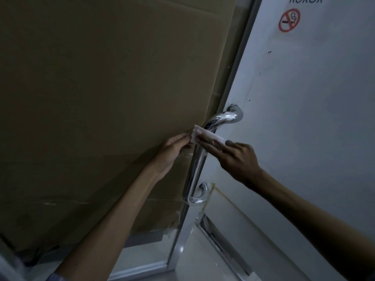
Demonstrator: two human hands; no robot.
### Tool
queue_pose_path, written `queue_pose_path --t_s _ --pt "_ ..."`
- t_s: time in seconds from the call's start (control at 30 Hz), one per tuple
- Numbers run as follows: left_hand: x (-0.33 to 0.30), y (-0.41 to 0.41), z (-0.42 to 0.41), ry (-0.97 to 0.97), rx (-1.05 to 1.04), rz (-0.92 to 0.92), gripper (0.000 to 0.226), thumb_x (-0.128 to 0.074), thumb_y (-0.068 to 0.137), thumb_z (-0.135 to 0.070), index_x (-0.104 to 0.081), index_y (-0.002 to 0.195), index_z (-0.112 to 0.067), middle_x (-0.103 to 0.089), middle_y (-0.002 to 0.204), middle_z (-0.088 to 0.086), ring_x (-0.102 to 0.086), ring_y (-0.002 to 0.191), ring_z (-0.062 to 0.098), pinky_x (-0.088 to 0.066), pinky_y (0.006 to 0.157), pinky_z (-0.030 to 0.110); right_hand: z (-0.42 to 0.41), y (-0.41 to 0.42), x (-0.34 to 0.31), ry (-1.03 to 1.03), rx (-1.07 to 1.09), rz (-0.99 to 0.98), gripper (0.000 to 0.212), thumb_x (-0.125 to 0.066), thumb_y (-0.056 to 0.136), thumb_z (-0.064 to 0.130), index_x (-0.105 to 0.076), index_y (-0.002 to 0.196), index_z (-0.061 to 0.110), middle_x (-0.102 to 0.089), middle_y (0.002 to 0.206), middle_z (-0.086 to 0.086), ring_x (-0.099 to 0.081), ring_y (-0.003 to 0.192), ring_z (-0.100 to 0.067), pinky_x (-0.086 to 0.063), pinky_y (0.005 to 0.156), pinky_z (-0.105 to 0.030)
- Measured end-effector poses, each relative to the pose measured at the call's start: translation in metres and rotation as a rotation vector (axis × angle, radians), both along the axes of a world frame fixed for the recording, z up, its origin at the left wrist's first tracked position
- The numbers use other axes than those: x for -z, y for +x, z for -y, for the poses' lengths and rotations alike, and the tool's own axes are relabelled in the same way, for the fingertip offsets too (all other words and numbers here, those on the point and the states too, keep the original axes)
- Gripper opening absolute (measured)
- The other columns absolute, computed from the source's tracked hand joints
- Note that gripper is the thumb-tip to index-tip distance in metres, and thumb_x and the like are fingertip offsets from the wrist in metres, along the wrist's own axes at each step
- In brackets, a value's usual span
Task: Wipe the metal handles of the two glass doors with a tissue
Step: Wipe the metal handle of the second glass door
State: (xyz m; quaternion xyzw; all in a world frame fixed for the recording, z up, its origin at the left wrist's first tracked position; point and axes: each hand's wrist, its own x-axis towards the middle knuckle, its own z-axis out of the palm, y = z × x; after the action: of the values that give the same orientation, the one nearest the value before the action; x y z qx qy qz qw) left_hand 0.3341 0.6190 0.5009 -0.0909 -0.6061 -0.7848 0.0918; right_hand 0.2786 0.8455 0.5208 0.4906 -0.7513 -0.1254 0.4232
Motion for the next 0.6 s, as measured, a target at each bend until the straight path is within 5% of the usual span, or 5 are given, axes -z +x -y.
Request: queue_pose_path --t_s 0.13,0.3,0.4,0.6 --pt "0.002 -0.005 0.000 0.026 -0.010 0.052 0.023 -0.053 0.107 -0.016 -0.076 0.107 -0.019 -0.077 0.104 0.000 -0.068 0.102 0.011 -0.048 0.091 0.028 -0.001 0.003 0.026 0.154 -0.076 0.031 0.070 -0.065 0.093 0.011 -0.037 0.155 0.027 -0.071 0.126 -0.014 -0.060 0.054 -0.023 -0.051 0.043 -0.032" --pt "0.000 -0.005 0.000 0.008 -0.005 0.051 0.023 -0.052 0.107 -0.015 -0.074 0.110 -0.015 -0.076 0.103 0.001 -0.069 0.099 0.009 -0.052 0.086 0.022 -0.001 -0.006 0.031 0.081 -0.011 0.075 0.055 -0.024 0.110 0.011 -0.028 0.160 0.035 -0.074 0.117 -0.012 -0.057 0.057 -0.022 -0.047 0.046 -0.031" --pt "0.000 -0.006 0.000 0.037 0.007 0.075 0.022 -0.053 0.107 -0.014 -0.074 0.112 -0.014 -0.077 0.106 0.003 -0.070 0.100 0.012 -0.051 0.093 0.027 -0.003 -0.005 0.041 0.158 -0.068 0.078 0.063 -0.052 0.101 0.008 -0.038 0.158 0.031 -0.070 0.129 -0.011 -0.052 0.053 -0.018 -0.043 0.042 -0.029" --pt "-0.001 -0.004 0.000 -0.012 -0.019 0.076 0.027 -0.052 0.107 -0.014 -0.069 0.124 -0.003 -0.074 0.112 0.008 -0.067 0.105 0.014 -0.051 0.091 0.023 -0.002 -0.001 0.036 0.044 -0.133 0.082 0.068 -0.063 0.090 0.001 -0.049 0.152 0.026 -0.075 0.117 -0.011 -0.055 0.050 -0.022 -0.048 0.041 -0.031"
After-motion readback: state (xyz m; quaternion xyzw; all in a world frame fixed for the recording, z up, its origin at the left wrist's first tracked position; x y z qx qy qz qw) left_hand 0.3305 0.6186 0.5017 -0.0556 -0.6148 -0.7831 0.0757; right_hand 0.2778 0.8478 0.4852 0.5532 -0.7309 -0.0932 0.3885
